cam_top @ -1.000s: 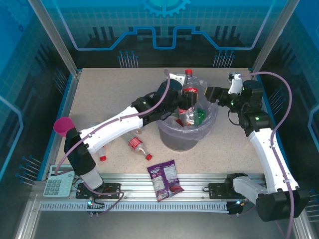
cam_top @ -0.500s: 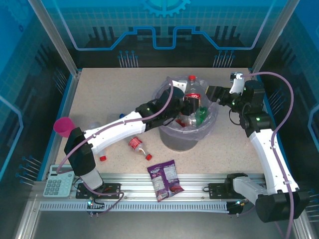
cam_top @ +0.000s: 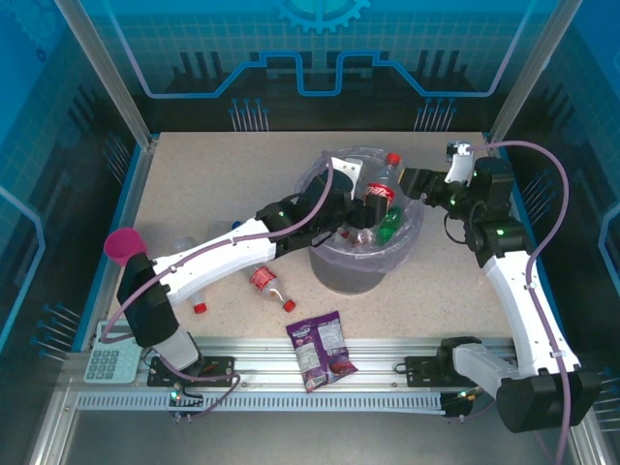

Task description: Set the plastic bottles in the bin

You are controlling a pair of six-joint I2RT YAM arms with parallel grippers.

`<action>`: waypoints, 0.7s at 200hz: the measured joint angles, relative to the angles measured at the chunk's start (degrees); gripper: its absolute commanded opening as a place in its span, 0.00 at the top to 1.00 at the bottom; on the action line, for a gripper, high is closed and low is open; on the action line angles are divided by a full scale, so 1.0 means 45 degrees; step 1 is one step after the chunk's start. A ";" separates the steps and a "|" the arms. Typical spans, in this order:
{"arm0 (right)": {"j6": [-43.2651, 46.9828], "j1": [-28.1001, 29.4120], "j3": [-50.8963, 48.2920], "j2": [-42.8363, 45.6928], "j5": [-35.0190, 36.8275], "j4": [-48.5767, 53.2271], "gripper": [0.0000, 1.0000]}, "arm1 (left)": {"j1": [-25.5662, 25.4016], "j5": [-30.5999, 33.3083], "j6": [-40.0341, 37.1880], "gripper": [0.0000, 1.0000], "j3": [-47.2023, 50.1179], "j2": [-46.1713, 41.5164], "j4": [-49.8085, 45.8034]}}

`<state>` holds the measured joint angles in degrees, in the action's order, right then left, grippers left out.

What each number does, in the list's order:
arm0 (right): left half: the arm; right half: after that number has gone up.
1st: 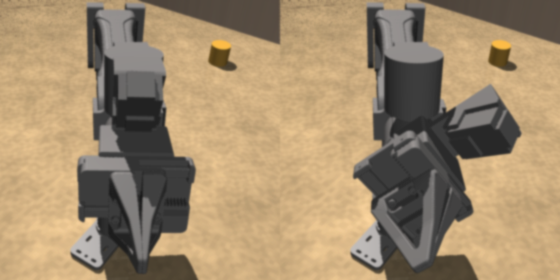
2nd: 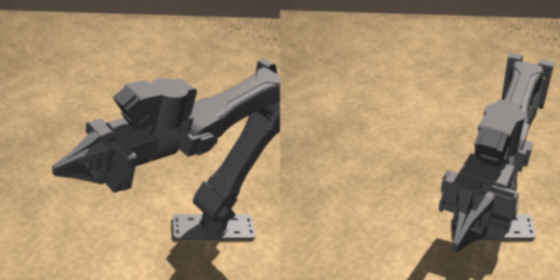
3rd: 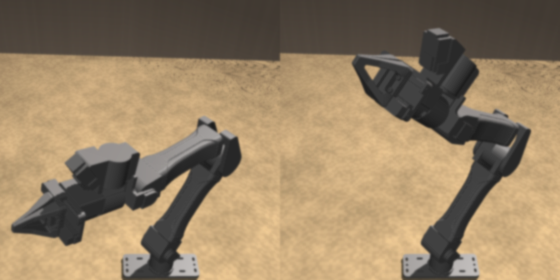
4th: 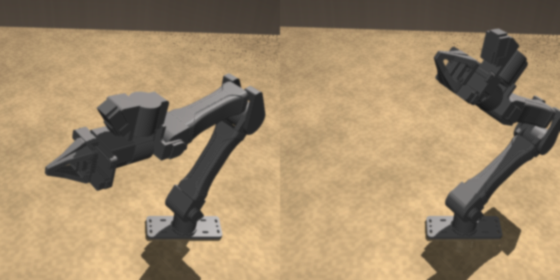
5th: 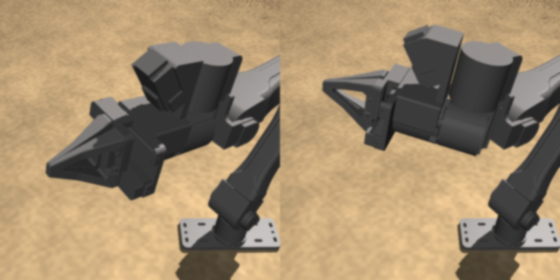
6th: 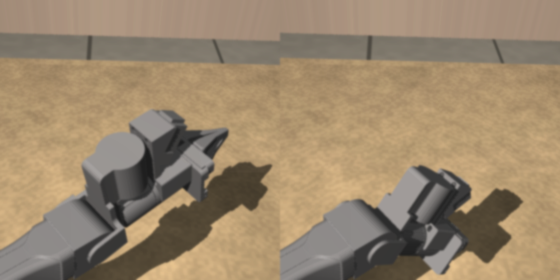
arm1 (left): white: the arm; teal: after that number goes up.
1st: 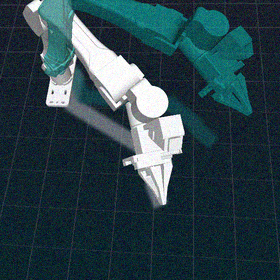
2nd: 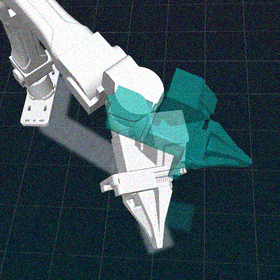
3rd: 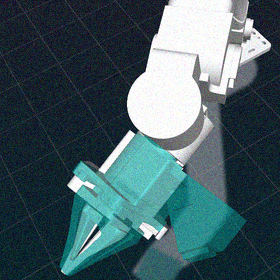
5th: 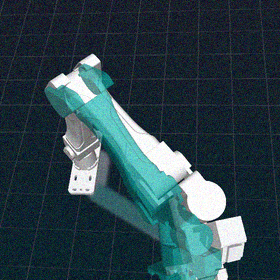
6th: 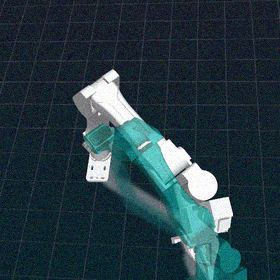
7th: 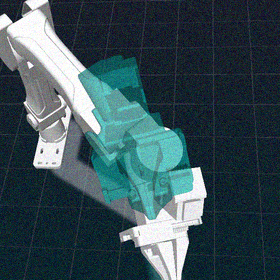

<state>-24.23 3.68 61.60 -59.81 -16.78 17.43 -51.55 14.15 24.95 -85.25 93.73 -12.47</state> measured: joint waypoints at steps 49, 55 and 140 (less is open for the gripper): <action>0.0000 0.0000 -0.0039 -0.0078 0.0000 -0.0044 0.22 | 0.0005 -0.0389 0.0287 0.56 -0.0019 -0.0248 -0.0389; 0.0000 0.0000 -0.0044 -0.0083 0.0000 -0.0044 0.22 | 0.0005 -0.0549 0.0374 0.58 -0.0019 -0.0248 -0.0447; -0.0083 -0.0005 -0.0121 -0.0087 -0.0058 -0.0199 0.22 | 0.0010 -0.2351 0.1433 0.67 0.0389 0.0087 -0.0301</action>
<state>-24.60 3.66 61.06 -60.20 -17.04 16.53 -51.51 3.57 31.40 -83.50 94.13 -13.82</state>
